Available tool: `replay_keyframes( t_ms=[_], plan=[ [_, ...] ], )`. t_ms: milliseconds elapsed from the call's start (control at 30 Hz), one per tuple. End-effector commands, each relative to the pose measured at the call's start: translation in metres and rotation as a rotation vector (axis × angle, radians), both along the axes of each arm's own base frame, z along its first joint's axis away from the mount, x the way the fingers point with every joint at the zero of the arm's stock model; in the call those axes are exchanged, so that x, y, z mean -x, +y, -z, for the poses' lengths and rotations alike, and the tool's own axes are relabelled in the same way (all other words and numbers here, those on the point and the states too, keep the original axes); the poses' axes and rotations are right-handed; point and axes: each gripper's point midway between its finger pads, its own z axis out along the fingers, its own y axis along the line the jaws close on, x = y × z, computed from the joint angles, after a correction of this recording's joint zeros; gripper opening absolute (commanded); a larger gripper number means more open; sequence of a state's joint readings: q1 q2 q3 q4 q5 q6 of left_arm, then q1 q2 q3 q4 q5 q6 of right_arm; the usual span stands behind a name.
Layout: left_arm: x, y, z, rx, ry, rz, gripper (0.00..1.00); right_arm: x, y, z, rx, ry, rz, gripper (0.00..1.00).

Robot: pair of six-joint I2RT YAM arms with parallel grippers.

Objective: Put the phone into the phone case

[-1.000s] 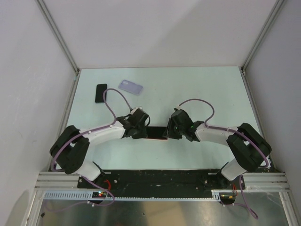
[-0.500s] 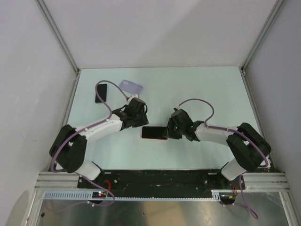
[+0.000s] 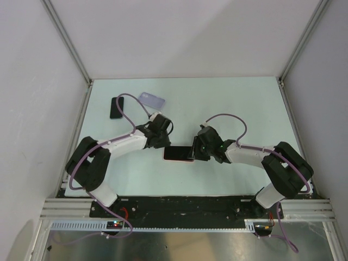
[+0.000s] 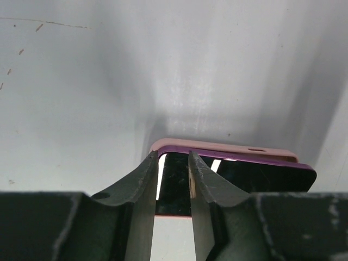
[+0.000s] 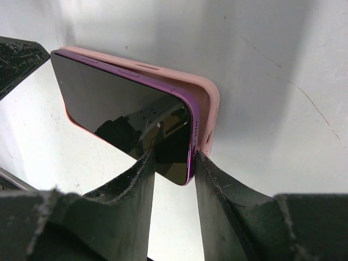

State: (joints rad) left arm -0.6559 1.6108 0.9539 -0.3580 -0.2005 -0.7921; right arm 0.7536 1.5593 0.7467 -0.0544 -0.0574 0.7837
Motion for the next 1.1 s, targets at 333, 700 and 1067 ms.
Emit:
replay_keyframes(
  t_ms=[333, 700, 1067],
  plan=[
    [-0.018, -0.017, -0.005, 0.031, -0.013, -0.003, 0.12, 0.009, -0.007, 0.005, 0.051, 0.012, -0.023, 0.39],
    [-0.007, -0.007, 0.015, 0.008, 0.032, -0.042, 0.01, 0.009, -0.008, 0.005, 0.054, 0.013, -0.025, 0.39],
    [0.01, 0.003, 0.038, -0.005, 0.084, -0.068, 0.0, 0.01, -0.01, 0.008, 0.071, 0.015, -0.023, 0.39]
  ],
)
